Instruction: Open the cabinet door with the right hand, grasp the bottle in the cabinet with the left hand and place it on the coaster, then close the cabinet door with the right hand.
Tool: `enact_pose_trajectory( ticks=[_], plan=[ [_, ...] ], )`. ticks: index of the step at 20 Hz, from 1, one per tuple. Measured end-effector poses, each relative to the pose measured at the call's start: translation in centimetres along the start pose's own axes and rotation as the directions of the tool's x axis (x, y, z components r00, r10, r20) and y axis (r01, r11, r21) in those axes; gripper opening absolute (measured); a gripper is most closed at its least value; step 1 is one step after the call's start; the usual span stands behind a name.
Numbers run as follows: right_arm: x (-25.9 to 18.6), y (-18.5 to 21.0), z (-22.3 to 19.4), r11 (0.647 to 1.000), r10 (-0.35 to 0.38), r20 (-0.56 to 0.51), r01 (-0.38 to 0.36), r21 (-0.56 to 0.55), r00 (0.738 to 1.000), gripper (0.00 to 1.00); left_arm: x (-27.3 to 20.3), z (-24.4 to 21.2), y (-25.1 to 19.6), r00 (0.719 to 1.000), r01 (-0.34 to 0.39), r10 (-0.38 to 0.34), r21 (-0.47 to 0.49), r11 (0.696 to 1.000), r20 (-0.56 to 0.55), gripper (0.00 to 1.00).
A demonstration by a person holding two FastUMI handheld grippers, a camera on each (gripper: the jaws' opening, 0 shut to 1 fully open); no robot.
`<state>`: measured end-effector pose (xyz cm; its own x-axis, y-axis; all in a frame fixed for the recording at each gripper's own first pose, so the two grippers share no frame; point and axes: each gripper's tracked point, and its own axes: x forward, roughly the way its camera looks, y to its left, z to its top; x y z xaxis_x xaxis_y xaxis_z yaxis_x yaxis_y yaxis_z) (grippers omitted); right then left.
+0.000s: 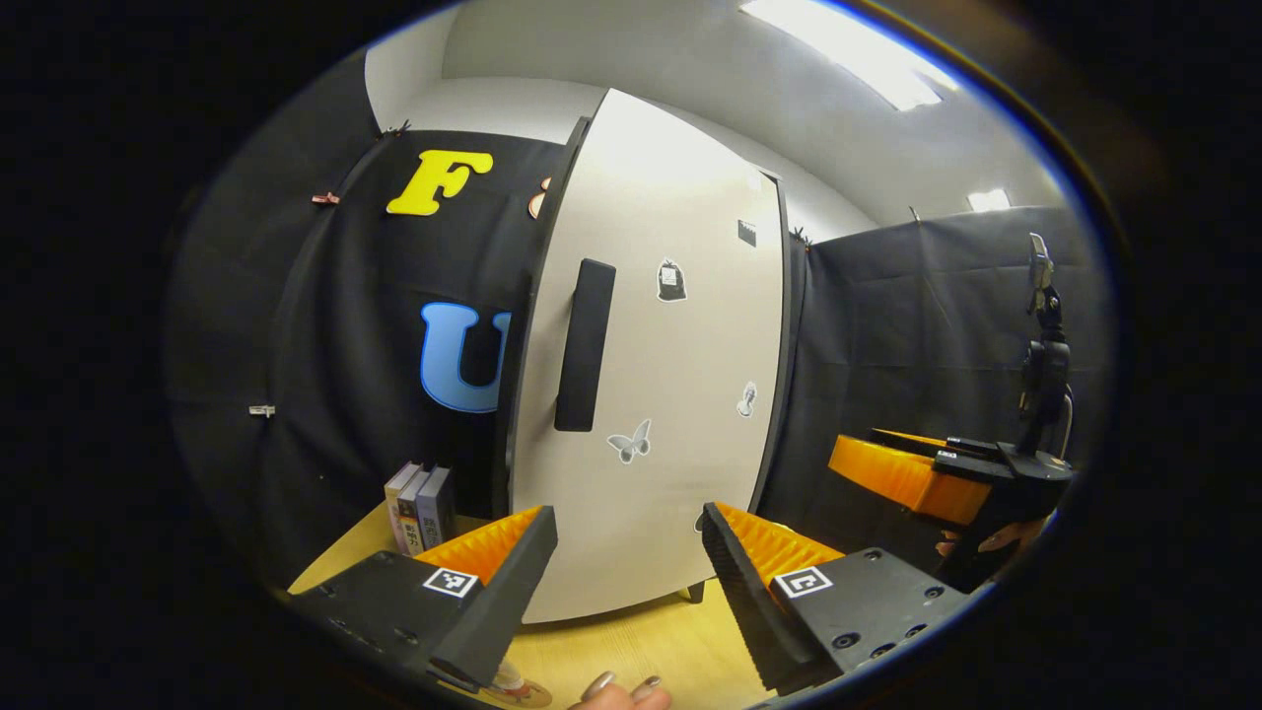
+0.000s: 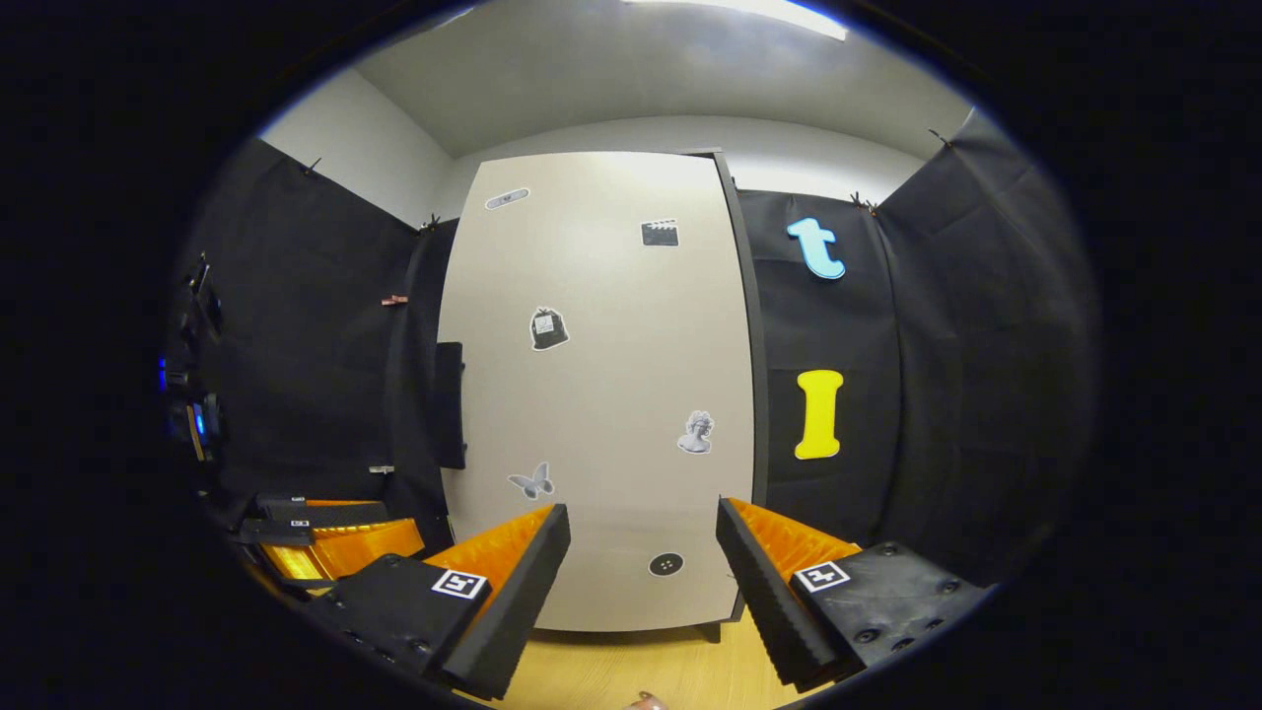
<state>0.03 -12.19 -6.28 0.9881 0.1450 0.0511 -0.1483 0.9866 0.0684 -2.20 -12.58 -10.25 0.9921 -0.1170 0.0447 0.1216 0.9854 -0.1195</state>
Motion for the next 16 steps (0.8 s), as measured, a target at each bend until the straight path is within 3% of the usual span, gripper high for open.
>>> enact_pose_trajectory(
  ticks=[16],
  plan=[
    [-0.9, 1.8, -0.2, 0.999, -0.001, -0.019, 0.0, -0.04, 1.0, 0.96, -0.1, -0.1, 0.9, 1.0, 0.018, -0.018, 0.034, 0.999, -0.005, 0.94]
  ],
)
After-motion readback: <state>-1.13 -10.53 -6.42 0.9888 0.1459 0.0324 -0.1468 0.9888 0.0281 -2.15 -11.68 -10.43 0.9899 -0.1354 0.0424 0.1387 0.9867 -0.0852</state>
